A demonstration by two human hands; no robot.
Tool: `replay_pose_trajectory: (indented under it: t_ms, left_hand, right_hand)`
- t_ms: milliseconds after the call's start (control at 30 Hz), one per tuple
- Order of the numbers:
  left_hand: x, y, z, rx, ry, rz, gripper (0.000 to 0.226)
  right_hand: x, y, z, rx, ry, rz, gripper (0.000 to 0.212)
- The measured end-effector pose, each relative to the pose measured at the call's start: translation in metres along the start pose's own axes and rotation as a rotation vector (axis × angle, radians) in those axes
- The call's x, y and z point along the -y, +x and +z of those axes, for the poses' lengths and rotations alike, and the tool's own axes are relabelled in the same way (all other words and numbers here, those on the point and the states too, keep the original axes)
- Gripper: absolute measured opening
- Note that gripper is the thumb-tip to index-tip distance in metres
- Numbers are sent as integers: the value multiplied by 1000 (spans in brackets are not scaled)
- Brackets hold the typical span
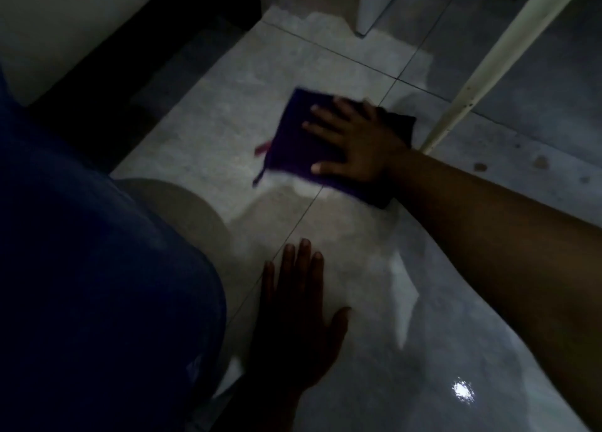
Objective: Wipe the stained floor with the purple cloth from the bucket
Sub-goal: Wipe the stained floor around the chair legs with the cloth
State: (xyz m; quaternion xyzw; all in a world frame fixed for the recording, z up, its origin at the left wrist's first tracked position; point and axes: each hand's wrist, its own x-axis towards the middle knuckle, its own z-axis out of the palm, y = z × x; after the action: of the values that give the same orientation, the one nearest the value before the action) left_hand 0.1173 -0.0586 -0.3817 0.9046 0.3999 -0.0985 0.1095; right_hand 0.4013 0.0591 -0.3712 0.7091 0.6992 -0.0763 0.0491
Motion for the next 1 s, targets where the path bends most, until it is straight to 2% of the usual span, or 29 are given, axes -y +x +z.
replay_pose_trajectory:
  t_ms: [100,167,233,400,467,600,700,767,900,1000]
  left_hand:
    - [0,-1,-2,0,5,4,88]
    - [2,-2,-4,-11,12,12,86]
    - [3,-3,-4,-23,26,23,85]
    - [5,-5,-2,-74,0,56,84]
    - [8,-7,-2,-111,-6,67,83]
    - [7,-8,-1,-185,19,146,79]
    - [5,-10,-3,-163,39,104,80]
    - [-5,-5,-11,-166,31,60,81]
    - [-54,23,-17,-153,9,198,77]
    - [-79,37,-6,-109,34,200,83]
  right_hand:
    - [-14,0,-4,18,146,463,95]
    - [5,4,-3,-7,190,583,93]
    - [34,-3,0,-30,198,567,92]
    - [71,-97,16,-31,168,190,82]
    - [65,-151,24,-15,135,149,80]
    - [23,-246,36,23,110,244,81]
    - [-13,-285,39,23,117,441,84]
    - [-31,-286,40,8,124,557,86]
    - [-60,-249,36,-33,179,658,89]
    - [-78,-212,34,-37,190,705,91]
